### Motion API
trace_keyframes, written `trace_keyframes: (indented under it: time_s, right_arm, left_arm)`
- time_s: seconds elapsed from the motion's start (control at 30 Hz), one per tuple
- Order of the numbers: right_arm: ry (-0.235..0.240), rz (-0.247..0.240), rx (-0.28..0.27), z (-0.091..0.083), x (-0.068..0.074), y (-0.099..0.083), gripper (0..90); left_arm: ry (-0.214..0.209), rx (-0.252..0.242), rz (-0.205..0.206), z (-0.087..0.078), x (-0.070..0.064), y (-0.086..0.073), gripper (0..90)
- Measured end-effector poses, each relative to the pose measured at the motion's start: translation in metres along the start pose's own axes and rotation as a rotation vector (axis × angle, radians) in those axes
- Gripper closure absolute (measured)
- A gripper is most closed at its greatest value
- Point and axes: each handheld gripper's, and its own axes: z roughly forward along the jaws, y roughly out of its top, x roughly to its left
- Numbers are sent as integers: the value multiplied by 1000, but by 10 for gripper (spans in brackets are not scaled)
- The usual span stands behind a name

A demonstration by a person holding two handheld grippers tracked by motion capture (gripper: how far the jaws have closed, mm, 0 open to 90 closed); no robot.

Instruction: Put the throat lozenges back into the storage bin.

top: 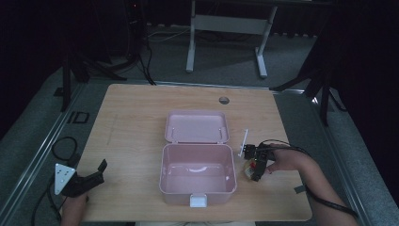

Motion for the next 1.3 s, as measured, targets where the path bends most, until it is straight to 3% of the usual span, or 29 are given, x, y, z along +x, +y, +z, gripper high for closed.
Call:
trace_keyframes:
  time_s: [0.1,0.37,0.6,0.73,0.87,1.07,1.3]
  right_arm:
    - [-5,3,-11,-15,4,-2,202]
    - [-30,-45,-17,-49,16,-1,202]
    - [-81,-49,-80,-105,29,-5,202]
    - [-102,-50,-113,-129,34,-11,202]
    - [-104,-49,-119,-135,37,-12,202]
    - [-86,-58,-117,-132,40,-4,202]
    - [-70,-125,-139,-128,50,19,202]
  left_arm:
    - [0,0,-1,0,0,0,5]
    - [1,2,-2,0,0,0,5]
    - [3,2,-4,0,0,0,5]
    - [4,2,-7,0,0,0,5]
    - [4,3,-6,0,0,0,5]
    - [6,4,-6,0,0,0,5]
    - [6,4,-7,0,1,0,5]
